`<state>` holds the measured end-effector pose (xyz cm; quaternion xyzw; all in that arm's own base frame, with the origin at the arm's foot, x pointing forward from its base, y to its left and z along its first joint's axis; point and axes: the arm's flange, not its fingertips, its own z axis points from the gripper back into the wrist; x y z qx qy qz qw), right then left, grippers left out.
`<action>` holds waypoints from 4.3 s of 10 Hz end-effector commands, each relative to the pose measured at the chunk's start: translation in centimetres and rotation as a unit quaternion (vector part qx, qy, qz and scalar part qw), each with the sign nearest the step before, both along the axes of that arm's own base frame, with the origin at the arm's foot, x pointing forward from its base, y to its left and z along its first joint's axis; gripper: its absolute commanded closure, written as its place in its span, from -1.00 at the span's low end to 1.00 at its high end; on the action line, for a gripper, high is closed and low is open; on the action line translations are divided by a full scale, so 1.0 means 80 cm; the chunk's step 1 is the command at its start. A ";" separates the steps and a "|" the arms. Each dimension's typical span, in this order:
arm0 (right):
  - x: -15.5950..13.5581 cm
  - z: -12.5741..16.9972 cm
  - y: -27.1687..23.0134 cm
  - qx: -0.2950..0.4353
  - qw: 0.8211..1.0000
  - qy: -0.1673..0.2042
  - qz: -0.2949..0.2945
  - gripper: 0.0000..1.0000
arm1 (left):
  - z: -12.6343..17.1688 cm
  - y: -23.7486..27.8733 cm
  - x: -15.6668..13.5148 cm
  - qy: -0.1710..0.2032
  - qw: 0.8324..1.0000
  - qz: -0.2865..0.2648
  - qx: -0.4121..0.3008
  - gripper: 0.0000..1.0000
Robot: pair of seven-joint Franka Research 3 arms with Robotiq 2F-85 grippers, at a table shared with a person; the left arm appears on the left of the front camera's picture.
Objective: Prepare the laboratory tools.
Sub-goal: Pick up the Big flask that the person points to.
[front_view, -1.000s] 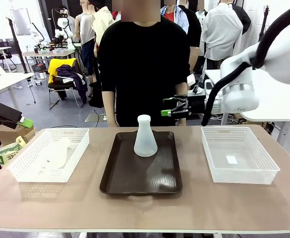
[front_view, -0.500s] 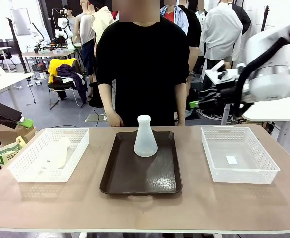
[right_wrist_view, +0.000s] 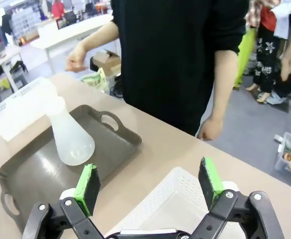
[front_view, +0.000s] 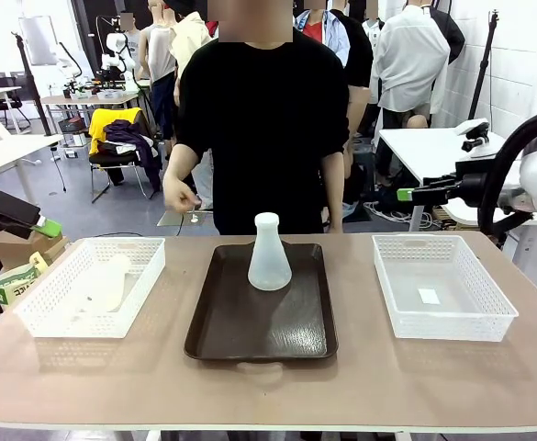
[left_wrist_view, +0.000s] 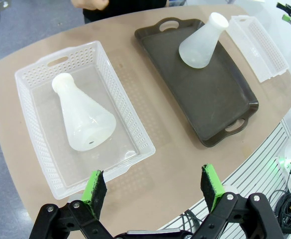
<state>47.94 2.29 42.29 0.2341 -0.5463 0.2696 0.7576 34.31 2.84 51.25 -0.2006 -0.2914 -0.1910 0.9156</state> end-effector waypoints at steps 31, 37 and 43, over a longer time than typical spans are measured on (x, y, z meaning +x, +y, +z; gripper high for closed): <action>0.000 0.000 0.000 0.000 1.000 0.000 0.000 -1.00 | -0.182 -0.078 0.369 0.261 0.927 0.175 0.204 -1.00; 0.000 0.000 0.000 0.000 1.000 0.000 0.000 -1.00 | -0.220 -0.065 0.381 0.273 0.920 0.206 0.190 -1.00; 0.000 0.000 0.000 0.000 1.000 0.000 0.000 -1.00 | -0.235 -0.073 0.378 0.270 0.920 0.215 0.186 0.42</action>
